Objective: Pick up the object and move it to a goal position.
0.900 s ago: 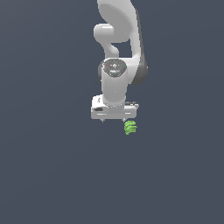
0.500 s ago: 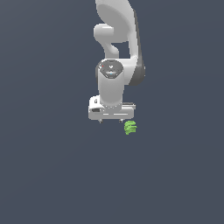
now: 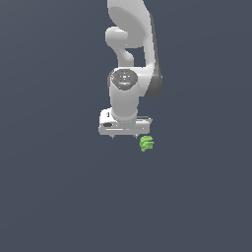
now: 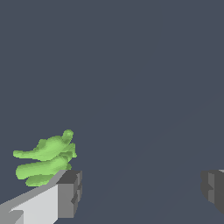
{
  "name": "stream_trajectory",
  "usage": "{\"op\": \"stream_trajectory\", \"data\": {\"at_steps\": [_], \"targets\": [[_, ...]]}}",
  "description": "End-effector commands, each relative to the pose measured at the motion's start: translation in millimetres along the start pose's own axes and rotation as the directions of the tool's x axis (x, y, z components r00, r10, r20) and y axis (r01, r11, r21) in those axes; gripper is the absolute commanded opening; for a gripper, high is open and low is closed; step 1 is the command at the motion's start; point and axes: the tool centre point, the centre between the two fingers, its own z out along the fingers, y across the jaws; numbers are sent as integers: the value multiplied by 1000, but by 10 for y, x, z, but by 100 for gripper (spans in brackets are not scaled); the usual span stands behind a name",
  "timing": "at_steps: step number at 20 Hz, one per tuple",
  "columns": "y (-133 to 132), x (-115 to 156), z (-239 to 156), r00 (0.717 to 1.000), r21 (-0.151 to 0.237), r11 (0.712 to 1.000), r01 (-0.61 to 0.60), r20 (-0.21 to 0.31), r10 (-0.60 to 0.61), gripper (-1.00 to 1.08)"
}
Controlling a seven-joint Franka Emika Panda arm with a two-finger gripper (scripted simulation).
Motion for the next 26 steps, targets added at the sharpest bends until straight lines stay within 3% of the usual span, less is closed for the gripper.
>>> {"op": "stream_trajectory", "data": {"at_steps": [1, 13, 26], "targets": [[-122, -11, 55, 1000, 0, 1000, 17, -3, -17, 100], [-1041, -190, 449, 989, 4, 989, 146, -32, -146, 100], [-1137, -220, 652, 987, 6, 987, 160, -34, -159, 100]]}}
